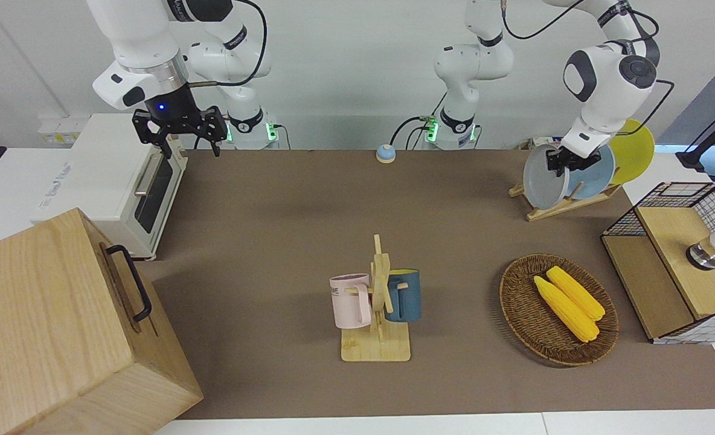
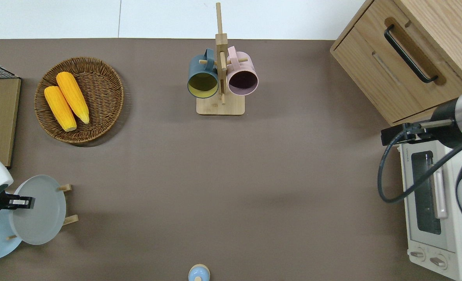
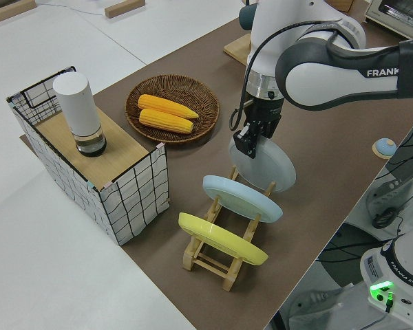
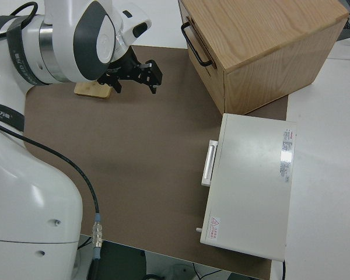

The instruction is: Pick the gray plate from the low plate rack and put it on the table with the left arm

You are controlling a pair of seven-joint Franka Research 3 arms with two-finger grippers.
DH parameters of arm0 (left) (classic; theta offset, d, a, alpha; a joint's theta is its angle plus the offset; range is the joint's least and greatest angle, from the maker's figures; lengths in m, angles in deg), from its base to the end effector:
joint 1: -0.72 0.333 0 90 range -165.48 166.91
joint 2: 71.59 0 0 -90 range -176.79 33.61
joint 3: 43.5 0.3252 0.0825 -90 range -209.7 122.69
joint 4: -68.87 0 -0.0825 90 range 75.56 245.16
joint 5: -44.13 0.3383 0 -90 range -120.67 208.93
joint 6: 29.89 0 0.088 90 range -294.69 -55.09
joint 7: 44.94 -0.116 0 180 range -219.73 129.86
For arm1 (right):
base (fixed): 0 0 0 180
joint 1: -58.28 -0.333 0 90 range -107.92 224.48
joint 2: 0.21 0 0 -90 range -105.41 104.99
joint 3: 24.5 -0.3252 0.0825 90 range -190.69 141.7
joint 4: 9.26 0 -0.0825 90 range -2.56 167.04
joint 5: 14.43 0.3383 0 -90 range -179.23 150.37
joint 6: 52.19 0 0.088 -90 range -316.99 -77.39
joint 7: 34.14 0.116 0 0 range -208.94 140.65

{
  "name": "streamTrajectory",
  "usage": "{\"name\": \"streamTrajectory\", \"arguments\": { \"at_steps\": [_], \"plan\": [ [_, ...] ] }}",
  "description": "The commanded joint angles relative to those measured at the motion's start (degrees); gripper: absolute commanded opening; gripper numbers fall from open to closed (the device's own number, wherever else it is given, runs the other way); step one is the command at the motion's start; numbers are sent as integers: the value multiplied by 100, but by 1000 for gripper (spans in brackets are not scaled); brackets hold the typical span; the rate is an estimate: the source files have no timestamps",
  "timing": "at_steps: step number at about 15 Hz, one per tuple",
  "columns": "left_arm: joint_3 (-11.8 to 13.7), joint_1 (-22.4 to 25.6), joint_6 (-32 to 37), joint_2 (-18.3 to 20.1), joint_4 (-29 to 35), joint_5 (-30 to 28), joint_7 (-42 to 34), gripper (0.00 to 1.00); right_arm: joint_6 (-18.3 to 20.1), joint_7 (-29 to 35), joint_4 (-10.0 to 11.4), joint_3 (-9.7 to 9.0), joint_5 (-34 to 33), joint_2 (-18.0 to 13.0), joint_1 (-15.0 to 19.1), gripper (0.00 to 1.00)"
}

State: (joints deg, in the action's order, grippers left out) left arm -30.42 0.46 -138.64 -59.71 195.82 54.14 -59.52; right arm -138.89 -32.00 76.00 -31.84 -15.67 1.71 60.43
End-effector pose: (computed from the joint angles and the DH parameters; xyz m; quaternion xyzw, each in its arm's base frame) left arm 0.4163 0.1139 0.4727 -0.9954 0.0517 0.0687 0.0427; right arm 0.5124 0.0426 0.6377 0.9996 0.0260 -0.0035 0.0089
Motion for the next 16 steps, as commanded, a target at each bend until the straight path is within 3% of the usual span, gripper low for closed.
{"name": "streamTrajectory", "arguments": {
  "at_steps": [1,8,14,16],
  "plan": [
    [2,-89,643,87,-495,168,44,0,92,75,-123,-118,-17,54,128,983],
    [-297,-89,2041,87,-1655,168,201,0,92,75,-123,-118,-17,54,128,983],
    [-797,-89,2762,236,-1920,97,720,0,92,75,-114,-118,-17,54,128,983],
    [-825,-89,2842,254,-1929,-25,721,0,92,75,-123,-118,-17,54,128,983]
  ]
}}
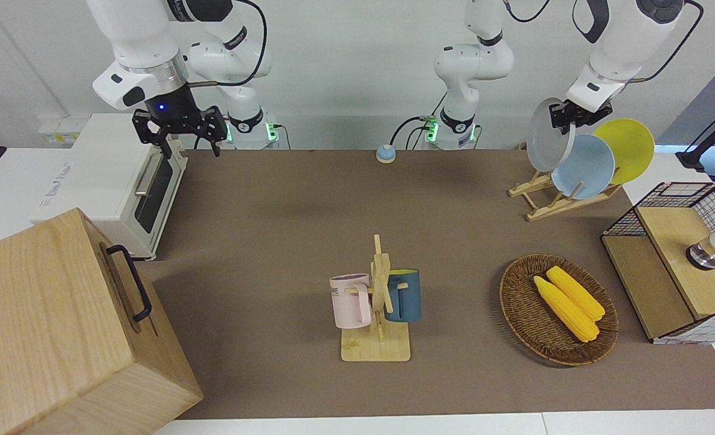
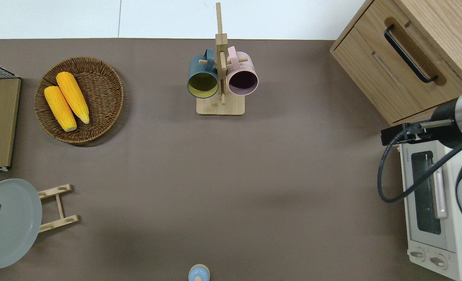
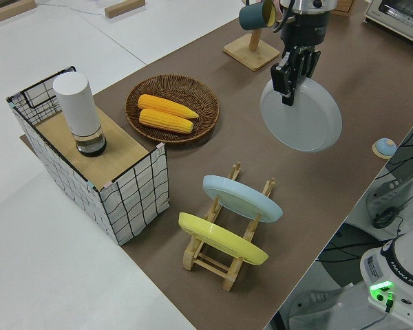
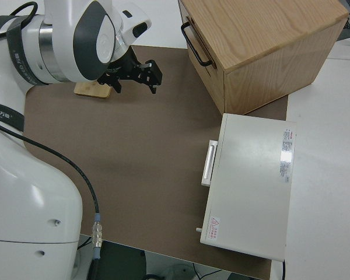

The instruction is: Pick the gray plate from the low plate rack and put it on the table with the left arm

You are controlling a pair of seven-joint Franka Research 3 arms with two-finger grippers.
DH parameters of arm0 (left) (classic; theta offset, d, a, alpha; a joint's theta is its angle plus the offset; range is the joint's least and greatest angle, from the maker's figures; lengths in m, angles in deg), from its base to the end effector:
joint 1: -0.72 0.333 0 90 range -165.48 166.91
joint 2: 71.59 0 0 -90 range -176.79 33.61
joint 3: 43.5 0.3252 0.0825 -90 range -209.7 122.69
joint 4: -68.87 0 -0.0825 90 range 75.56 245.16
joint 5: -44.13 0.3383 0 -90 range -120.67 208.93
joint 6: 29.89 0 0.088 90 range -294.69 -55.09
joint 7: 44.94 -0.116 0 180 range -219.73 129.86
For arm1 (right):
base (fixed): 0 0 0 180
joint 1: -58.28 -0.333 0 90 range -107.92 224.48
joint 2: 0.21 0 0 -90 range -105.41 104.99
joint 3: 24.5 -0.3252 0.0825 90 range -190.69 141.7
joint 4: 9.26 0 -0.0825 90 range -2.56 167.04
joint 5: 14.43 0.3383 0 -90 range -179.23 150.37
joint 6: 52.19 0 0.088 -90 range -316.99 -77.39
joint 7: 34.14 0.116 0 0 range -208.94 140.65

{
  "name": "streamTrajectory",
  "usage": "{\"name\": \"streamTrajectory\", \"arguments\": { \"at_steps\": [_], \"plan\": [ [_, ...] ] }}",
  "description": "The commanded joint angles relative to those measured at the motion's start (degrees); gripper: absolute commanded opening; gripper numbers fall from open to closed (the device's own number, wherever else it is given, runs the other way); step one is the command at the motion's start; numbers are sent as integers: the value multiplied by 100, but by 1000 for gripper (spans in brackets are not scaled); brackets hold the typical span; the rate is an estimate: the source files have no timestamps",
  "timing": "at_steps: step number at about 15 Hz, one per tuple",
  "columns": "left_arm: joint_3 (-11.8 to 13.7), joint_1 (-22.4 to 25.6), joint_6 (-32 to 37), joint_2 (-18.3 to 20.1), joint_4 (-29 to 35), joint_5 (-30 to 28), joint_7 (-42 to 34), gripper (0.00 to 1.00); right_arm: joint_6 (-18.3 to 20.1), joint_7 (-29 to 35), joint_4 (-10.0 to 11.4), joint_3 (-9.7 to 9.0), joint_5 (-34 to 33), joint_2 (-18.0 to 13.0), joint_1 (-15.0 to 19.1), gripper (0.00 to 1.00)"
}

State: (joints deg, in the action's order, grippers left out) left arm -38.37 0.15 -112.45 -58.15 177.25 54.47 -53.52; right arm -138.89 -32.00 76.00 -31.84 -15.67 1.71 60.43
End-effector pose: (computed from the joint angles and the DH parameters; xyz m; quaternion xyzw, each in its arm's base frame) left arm 0.4069 0.0596 0.5905 -0.9903 0.0352 0.1162 0.0671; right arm 0.5124 0.0426 0.6377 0.9996 0.0260 -0.0035 0.0089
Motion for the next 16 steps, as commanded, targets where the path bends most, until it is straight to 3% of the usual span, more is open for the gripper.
{"name": "streamTrajectory", "arguments": {
  "at_steps": [1,5,10,13,16],
  "plan": [
    [-13,-49,232,98,-72,-224,111,0,92,75,-114,-118,-17,54,128,983],
    [101,22,240,2,-2,-1208,41,0,92,75,-123,-118,-17,54,128,983],
    [145,57,241,-744,104,-2482,-38,0,92,75,-123,-118,-17,54,119,983],
    [198,145,136,-1070,200,-2852,-230,0,92,75,-114,-118,-17,54,128,983],
    [260,477,-251,-1194,604,-3090,-1012,0,92,75,-114,-118,-17,54,128,983]
  ]
}}
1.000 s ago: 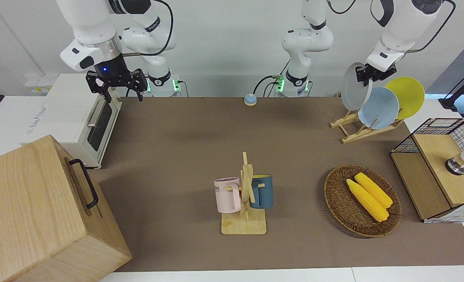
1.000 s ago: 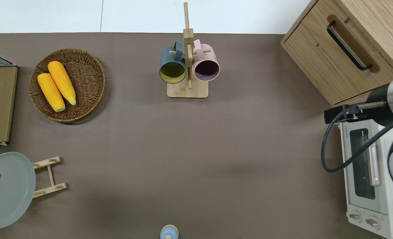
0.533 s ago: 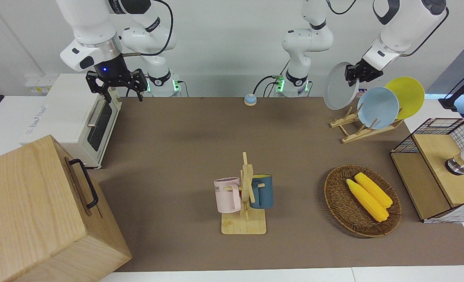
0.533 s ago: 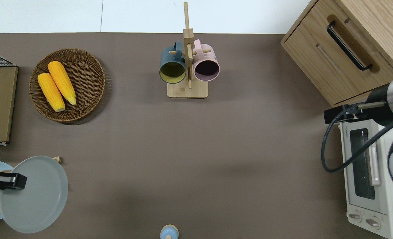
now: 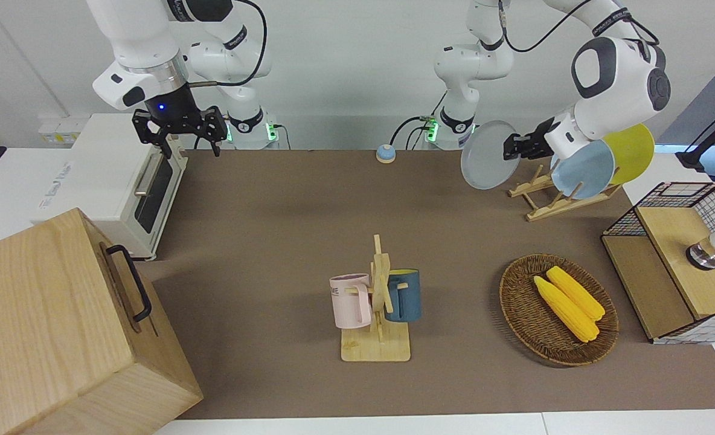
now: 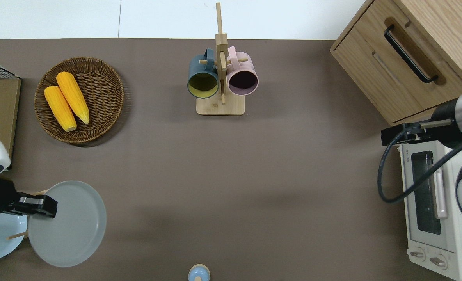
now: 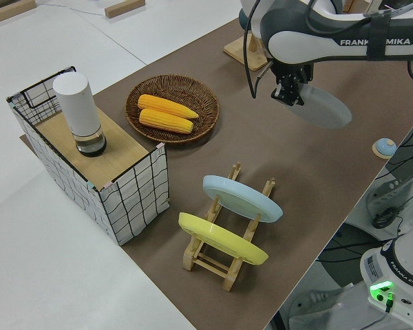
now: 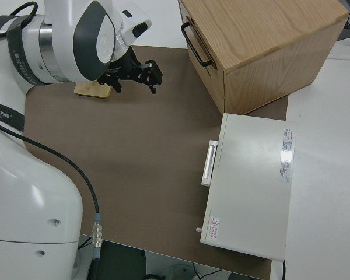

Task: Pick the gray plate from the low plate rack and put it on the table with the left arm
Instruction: 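Pull the gray plate out of the rack, away from the robot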

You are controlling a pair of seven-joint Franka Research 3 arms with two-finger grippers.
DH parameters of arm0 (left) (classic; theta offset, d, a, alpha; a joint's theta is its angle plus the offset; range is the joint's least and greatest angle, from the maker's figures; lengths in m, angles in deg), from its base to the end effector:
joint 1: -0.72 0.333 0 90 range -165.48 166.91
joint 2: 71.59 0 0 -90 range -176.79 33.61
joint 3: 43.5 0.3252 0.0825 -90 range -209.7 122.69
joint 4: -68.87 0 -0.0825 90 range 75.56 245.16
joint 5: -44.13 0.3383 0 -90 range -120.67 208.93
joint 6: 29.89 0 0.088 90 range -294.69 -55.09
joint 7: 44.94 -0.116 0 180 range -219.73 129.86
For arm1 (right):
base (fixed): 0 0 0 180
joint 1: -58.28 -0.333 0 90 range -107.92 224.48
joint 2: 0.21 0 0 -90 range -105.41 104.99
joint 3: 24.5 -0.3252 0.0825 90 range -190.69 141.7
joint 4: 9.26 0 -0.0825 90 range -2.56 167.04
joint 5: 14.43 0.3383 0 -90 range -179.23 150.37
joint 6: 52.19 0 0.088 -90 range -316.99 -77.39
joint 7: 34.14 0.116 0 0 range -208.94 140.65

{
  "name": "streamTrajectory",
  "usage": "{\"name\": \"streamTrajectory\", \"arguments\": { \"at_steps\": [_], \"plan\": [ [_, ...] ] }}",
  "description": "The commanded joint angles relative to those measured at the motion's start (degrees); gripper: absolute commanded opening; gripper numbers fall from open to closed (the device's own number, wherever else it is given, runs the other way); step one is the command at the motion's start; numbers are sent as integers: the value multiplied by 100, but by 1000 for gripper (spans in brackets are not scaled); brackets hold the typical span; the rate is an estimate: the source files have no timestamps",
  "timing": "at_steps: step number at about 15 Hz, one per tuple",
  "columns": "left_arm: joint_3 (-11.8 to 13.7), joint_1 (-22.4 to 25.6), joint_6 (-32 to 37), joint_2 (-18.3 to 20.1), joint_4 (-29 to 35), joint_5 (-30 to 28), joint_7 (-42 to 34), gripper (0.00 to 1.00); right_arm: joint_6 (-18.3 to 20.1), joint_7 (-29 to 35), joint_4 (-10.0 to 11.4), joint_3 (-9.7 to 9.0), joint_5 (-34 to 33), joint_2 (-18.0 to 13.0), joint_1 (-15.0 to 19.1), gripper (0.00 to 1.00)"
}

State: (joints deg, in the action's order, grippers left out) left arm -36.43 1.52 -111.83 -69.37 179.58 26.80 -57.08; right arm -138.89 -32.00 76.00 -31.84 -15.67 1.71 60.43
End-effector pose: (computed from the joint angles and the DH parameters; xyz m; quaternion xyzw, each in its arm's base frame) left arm 0.4465 0.0242 0.4945 0.9616 -0.0227 -0.1973 0.1895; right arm 0.5124 0.0426 0.6377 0.9996 0.0260 -0.0035 0.0089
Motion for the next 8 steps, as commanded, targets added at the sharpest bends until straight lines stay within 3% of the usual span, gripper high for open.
{"name": "streamTrajectory", "arguments": {
  "at_steps": [1,3,6,8],
  "plan": [
    [66,507,-436,-195,433,-367,-988,0,92,75,-123,-118,-17,54,128,983],
    [66,779,-690,-440,512,-437,-1603,0,92,75,-114,-118,-17,54,128,983],
    [66,1246,-1104,-661,986,-990,-2702,0,92,75,-114,-118,-17,54,128,983],
    [66,1308,-1218,-705,1127,-1132,-3003,0,92,75,-123,-118,-17,54,128,983]
  ]
}}
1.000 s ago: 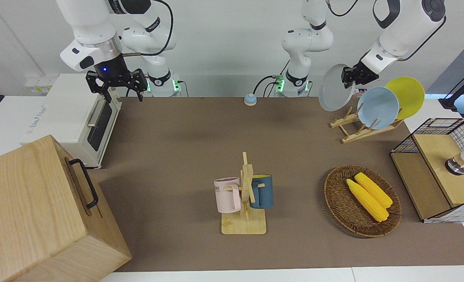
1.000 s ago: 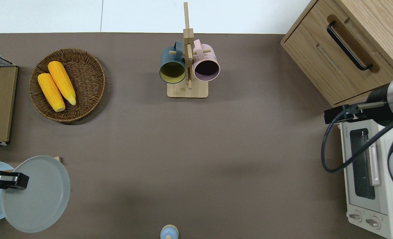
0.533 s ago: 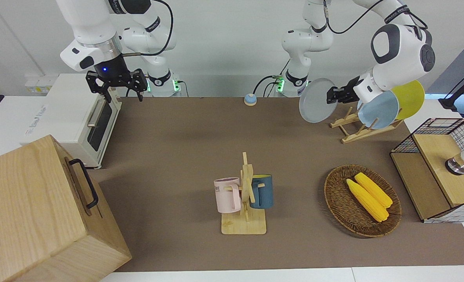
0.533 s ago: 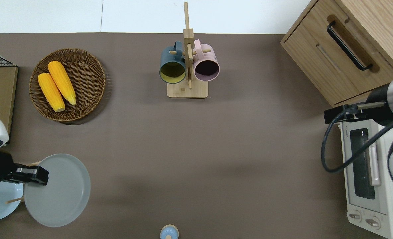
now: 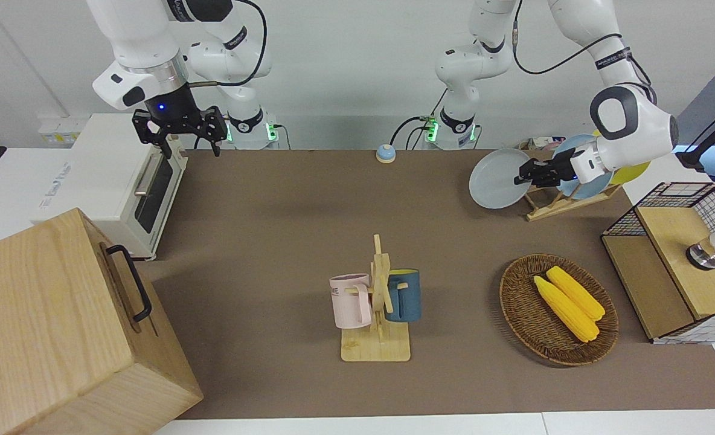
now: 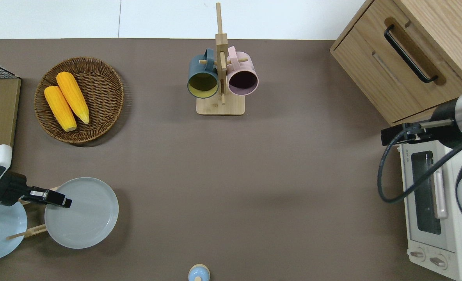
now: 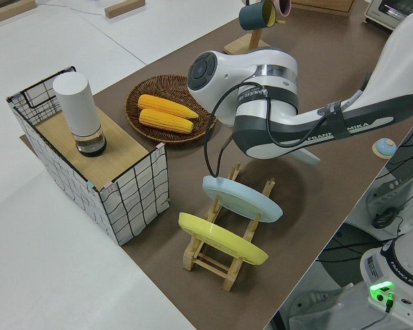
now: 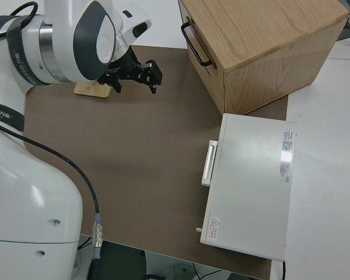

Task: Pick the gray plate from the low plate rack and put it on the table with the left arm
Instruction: 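Pull the gray plate out of the rack, away from the robot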

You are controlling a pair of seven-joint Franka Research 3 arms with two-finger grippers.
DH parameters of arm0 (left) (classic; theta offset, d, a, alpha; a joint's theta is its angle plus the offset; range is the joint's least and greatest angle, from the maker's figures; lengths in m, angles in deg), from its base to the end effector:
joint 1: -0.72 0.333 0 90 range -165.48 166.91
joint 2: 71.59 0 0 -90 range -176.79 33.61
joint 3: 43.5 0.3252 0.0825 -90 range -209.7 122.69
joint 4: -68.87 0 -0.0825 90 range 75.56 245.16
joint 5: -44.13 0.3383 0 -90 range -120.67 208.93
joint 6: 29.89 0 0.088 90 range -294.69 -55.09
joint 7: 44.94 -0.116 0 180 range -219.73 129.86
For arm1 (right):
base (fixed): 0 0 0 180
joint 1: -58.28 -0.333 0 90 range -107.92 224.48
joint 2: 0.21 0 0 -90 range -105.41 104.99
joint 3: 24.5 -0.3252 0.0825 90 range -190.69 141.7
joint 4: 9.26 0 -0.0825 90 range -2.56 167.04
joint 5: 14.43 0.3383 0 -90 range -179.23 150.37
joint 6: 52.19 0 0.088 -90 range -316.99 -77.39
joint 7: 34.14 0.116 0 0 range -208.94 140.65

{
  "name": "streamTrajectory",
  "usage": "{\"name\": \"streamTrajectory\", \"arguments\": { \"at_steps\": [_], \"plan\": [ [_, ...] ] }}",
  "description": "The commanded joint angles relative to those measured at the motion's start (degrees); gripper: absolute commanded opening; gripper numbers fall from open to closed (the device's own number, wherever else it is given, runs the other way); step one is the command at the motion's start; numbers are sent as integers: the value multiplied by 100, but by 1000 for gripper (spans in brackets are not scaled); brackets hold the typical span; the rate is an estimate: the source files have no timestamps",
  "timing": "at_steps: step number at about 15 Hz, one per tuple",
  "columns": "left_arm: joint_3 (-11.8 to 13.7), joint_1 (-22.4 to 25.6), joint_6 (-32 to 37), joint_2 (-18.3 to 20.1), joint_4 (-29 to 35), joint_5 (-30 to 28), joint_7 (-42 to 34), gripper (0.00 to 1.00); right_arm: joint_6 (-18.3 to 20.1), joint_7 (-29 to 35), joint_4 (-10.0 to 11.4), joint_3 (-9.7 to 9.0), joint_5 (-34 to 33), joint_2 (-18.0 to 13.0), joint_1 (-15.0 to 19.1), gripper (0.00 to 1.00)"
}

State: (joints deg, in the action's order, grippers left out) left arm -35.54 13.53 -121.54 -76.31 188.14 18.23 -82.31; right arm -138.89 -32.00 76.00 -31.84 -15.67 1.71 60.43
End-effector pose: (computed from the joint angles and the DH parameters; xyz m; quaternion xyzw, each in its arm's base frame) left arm 0.4426 0.1139 0.3937 0.9376 -0.0662 -0.1355 0.3133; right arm 0.5124 0.0426 0.6377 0.9996 0.0260 -0.0035 0.0089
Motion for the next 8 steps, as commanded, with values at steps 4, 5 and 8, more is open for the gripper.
{"name": "streamTrajectory", "arguments": {
  "at_steps": [4,5,8],
  "plan": [
    [-32,99,-538,41,632,-583,-727,0,92,75,-114,-118,-17,54,128,983],
    [-32,73,-538,67,641,-583,-718,0,92,75,-123,-118,-17,54,128,983],
    [-119,-7,-547,251,781,-653,-657,0,92,75,-114,-118,-17,54,128,983]
  ]
}}
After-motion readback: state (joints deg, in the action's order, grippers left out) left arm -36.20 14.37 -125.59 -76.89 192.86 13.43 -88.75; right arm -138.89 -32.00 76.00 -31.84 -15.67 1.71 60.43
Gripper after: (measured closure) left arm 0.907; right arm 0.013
